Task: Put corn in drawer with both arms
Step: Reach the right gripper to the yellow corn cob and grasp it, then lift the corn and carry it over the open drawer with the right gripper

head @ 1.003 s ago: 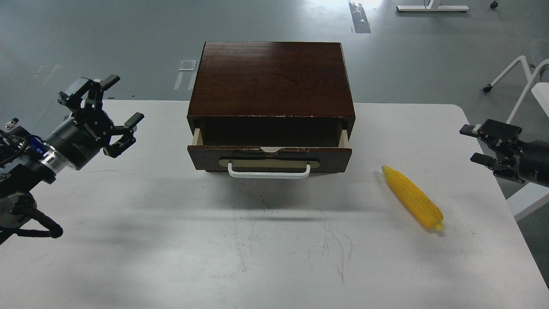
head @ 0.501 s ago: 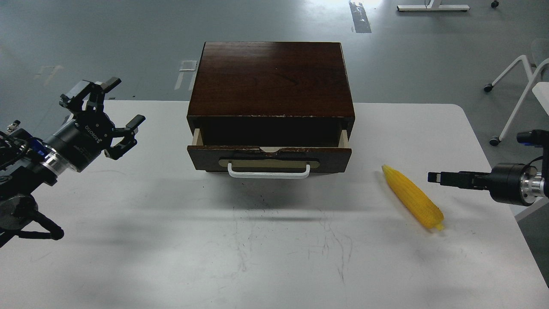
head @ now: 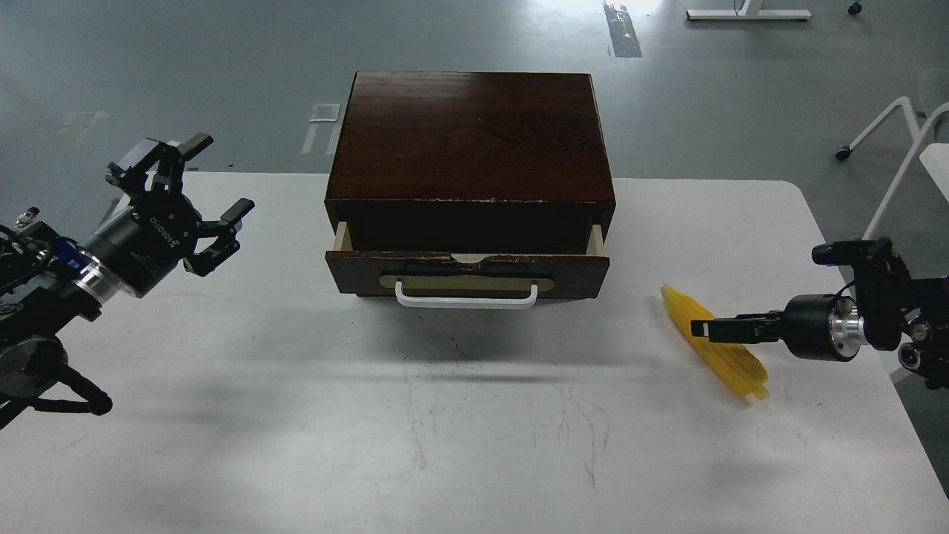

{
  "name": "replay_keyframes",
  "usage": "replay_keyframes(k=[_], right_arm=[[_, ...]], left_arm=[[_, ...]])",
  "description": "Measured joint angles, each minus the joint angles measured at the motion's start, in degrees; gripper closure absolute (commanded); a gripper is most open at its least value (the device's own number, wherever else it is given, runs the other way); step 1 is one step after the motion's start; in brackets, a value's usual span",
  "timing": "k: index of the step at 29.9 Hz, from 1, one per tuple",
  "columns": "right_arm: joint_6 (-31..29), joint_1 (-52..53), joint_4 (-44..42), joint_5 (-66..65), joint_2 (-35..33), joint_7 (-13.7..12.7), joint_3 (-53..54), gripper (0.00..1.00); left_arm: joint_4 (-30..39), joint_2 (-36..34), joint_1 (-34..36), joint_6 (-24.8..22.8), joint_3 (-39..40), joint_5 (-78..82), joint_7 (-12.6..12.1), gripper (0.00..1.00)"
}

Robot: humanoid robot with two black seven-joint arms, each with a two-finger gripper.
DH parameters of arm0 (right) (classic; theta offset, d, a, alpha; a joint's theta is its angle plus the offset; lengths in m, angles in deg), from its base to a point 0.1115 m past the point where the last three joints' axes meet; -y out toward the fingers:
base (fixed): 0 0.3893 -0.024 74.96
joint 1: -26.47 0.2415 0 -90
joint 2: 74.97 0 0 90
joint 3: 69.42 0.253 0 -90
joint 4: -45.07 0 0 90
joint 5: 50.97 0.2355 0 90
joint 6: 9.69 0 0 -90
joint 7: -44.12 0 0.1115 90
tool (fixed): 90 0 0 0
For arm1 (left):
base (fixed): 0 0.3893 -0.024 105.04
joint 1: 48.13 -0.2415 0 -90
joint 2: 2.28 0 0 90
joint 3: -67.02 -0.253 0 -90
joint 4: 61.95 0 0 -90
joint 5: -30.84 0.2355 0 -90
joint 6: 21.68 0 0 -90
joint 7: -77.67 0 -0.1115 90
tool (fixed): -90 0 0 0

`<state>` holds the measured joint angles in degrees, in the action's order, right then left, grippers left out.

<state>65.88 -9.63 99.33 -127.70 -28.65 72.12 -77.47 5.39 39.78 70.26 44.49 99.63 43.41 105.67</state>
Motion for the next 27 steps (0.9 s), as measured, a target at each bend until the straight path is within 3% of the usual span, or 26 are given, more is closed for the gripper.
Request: replay_keyframes(k=[2, 4, 6, 9, 12, 14, 22, 27], right_arm=[[0.20, 0.30, -0.06, 0.00, 0.12, 0.00, -1.06, 0.11], [0.25, 0.41, -0.06, 0.00, 0.16, 0.00, -1.90, 0.28], [0.33, 0.49, -0.06, 0.00, 0.17, 0.00, -2.53, 0.57], [0.35, 0.50, 0.08, 0.00, 0.18, 0.00, -2.84, 0.76], [0.36, 0.55, 0.21, 0.00, 0.18, 0.00, -2.86, 0.79], [0.36, 0.67, 0.24, 0.00, 0.18, 0.00, -2.86, 0.87], [0.37, 2.33, 1.13, 0.01, -0.49, 0.00, -2.95, 0.88], [0.42, 11.01, 5.57, 0.37, -3.93, -0.01, -2.85, 0.87]], left_arm=[[0.00, 0.05, 0.00, 0.00, 0.00, 0.00, 0.00, 0.01], [0.00, 0.10, 0.00, 0.00, 0.00, 0.00, 0.00, 0.01], [-0.01, 0.19, 0.00, 0.00, 0.00, 0.00, 0.00, 0.01], [-0.01, 0.40, 0.00, 0.00, 0.00, 0.00, 0.00, 0.01], [-0.01, 0.51, 0.00, 0.00, 0.00, 0.00, 0.00, 0.01], [-0.01, 0.55, 0.00, 0.00, 0.00, 0.00, 0.00, 0.01], [-0.02, 0.56, 0.00, 0.02, 0.20, 0.00, 0.00, 0.01], [-0.02, 0.56, 0.00, 0.02, 1.02, 0.04, 0.00, 0.01]])
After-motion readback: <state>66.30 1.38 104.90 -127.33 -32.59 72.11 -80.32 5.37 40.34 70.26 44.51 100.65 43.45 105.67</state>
